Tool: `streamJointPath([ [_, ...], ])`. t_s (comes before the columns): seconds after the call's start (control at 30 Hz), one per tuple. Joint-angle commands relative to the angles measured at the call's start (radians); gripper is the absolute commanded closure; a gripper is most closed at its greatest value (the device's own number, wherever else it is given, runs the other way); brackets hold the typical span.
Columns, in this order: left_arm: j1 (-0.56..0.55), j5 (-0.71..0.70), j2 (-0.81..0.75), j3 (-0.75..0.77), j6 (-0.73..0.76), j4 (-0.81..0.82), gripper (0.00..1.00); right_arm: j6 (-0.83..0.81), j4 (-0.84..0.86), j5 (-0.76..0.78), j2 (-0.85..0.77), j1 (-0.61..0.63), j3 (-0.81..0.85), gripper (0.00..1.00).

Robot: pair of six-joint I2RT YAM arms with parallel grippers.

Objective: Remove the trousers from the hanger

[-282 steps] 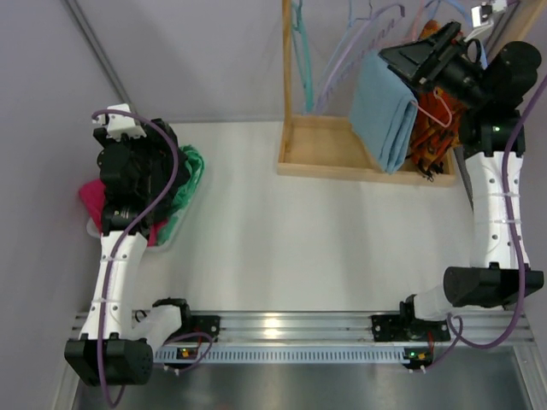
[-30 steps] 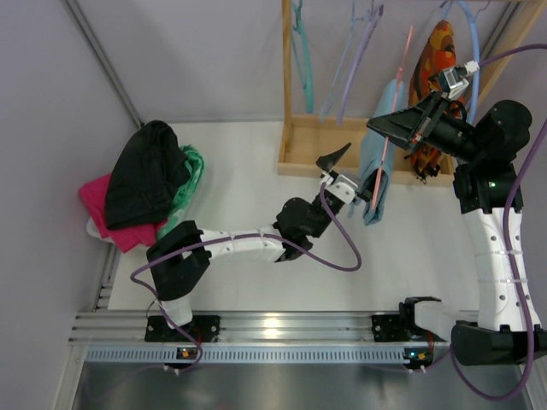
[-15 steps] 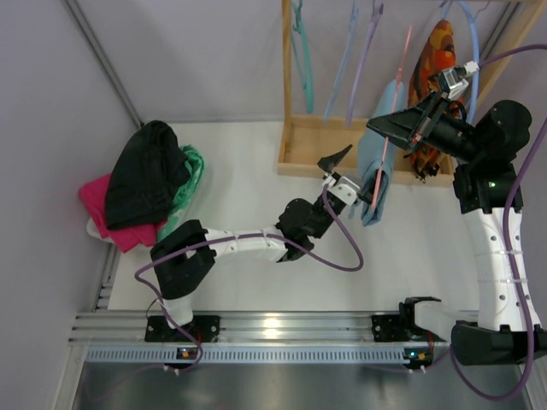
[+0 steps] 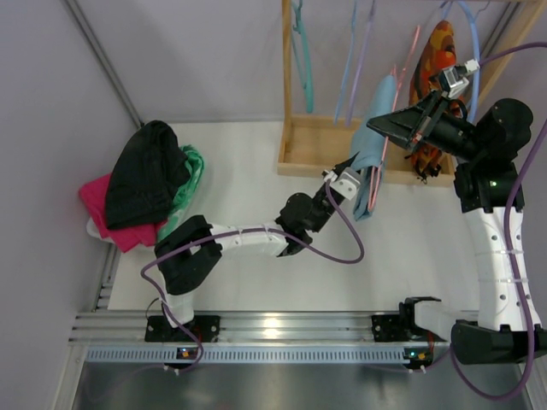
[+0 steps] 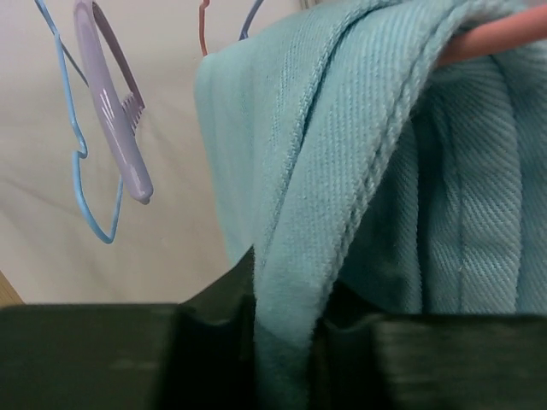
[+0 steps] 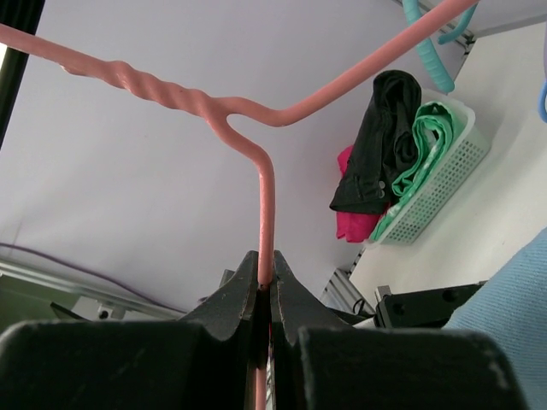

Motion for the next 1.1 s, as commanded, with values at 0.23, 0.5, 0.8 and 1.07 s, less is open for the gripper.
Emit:
streamJointPath([
  [0.23,0.024,0.122,-0.245,-0.041,-0.024,-0.076,1.00,0.019,0.327,-0.142,-0.021,-0.087,-0.046,1.00],
  [0.5,0.025,0.106,-0.353,0.023,-0.053,-0.260,1.00,0.139,0.583,-0.283,0.008,-0.113,-0.234,1.00],
  [0.8,0.063,0.103,-0.391,0.197,-0.147,-0.429,1.00,0.104,0.617,-0.323,-0.039,-0.140,-0.451,1.00],
  [1.07,0.074,0.120,-0.382,0.378,-0.158,-0.549,1.00,-0.137,0.404,-0.334,-0.047,-0.176,-0.574,1.00],
])
